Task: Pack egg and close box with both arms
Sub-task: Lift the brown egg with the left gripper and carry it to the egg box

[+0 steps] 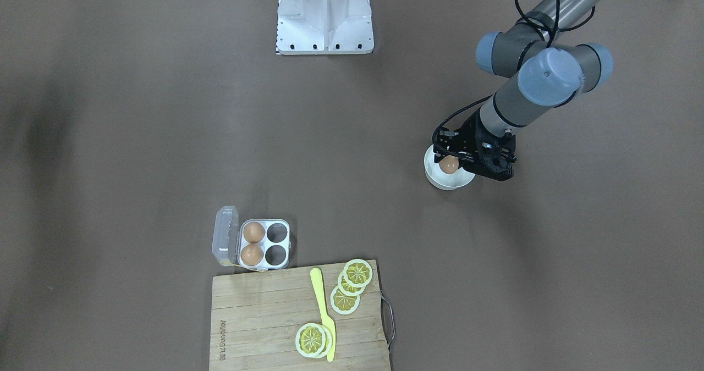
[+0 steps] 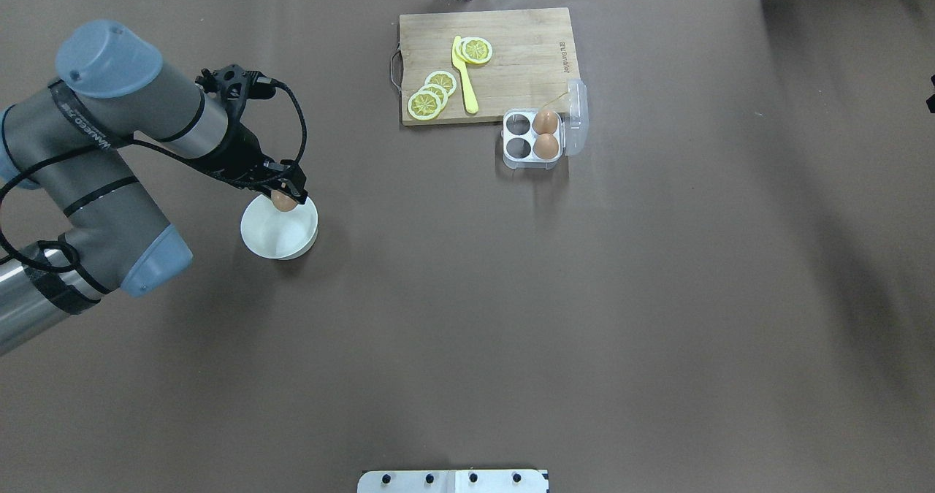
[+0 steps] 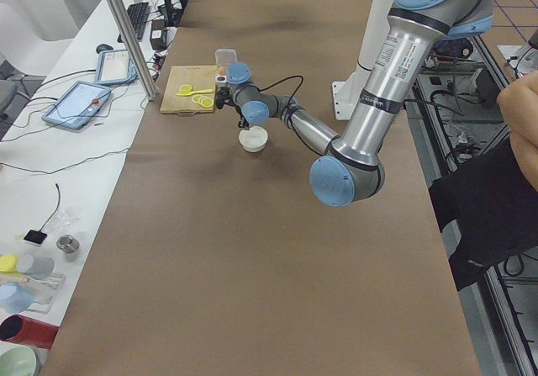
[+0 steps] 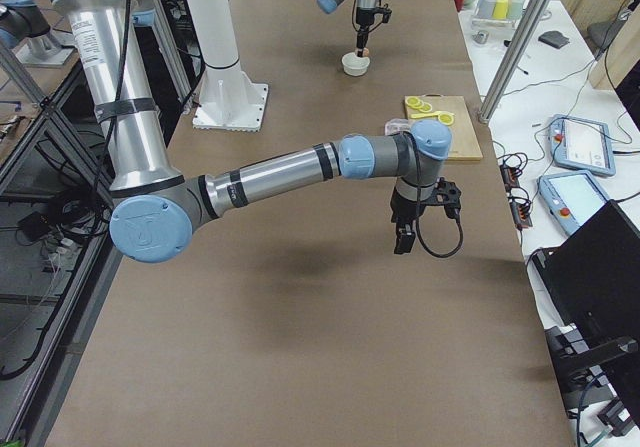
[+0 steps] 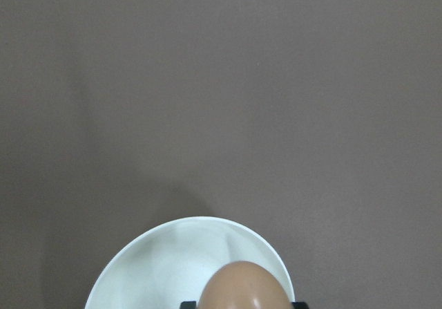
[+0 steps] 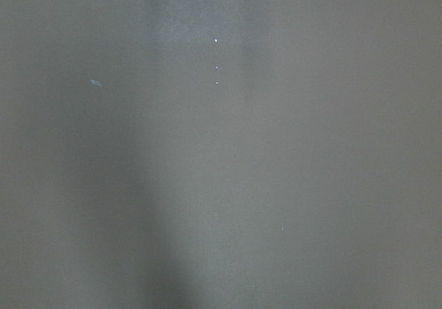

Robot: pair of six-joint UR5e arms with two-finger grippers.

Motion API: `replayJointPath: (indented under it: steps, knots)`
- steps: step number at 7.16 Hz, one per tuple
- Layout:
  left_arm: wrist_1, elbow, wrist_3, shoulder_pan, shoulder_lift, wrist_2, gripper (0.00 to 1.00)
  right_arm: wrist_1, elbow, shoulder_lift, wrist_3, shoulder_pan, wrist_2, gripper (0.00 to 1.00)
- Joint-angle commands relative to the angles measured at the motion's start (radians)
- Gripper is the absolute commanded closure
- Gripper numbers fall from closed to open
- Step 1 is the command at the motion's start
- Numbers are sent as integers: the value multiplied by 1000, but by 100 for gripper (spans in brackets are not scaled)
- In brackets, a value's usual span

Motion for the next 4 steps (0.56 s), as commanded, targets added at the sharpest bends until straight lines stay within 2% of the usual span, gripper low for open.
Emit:
replayJointPath:
  steps: [1, 3, 4]
  knots:
    - [-2, 0, -12, -35, -76, 12, 55, 0, 4, -1, 0, 2, 0, 0]
    - [-19, 15, -168, -45, -195, 61, 55, 0, 7, -3, 0, 2, 3, 0]
    - [-90, 58, -237, -42, -241, 111, 55, 0, 7, -5, 2, 2, 12, 0]
